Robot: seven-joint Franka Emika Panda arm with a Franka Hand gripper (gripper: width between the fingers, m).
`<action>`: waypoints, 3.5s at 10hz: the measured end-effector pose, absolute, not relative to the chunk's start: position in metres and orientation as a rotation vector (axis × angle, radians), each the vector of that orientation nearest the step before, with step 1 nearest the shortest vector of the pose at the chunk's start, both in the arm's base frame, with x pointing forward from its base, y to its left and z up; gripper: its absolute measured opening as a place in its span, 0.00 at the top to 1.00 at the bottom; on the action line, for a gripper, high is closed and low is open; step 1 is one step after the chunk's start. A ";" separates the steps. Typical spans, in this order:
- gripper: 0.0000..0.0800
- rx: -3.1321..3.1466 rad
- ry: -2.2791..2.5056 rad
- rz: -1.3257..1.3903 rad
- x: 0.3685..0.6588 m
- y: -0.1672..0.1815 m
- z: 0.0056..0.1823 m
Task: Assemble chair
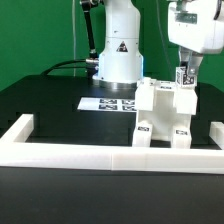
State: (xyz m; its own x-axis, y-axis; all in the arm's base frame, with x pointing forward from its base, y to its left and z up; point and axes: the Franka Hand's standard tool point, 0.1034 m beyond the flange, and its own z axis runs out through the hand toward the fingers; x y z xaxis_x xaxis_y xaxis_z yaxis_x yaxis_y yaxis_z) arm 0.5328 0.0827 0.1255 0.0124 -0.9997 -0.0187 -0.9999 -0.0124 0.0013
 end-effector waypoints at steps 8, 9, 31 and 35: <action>0.20 -2.356 2.055 0.035 0.531 0.087 0.125; 0.20 -2.456 1.929 0.031 0.532 0.088 0.125; 0.64 -3.106 0.237 -0.013 0.533 0.088 0.125; 0.64 -3.091 0.372 -0.011 0.533 0.088 0.125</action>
Offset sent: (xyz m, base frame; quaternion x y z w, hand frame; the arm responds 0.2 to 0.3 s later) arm 0.0000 0.0000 0.0000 0.0000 0.0000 0.0000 1.0000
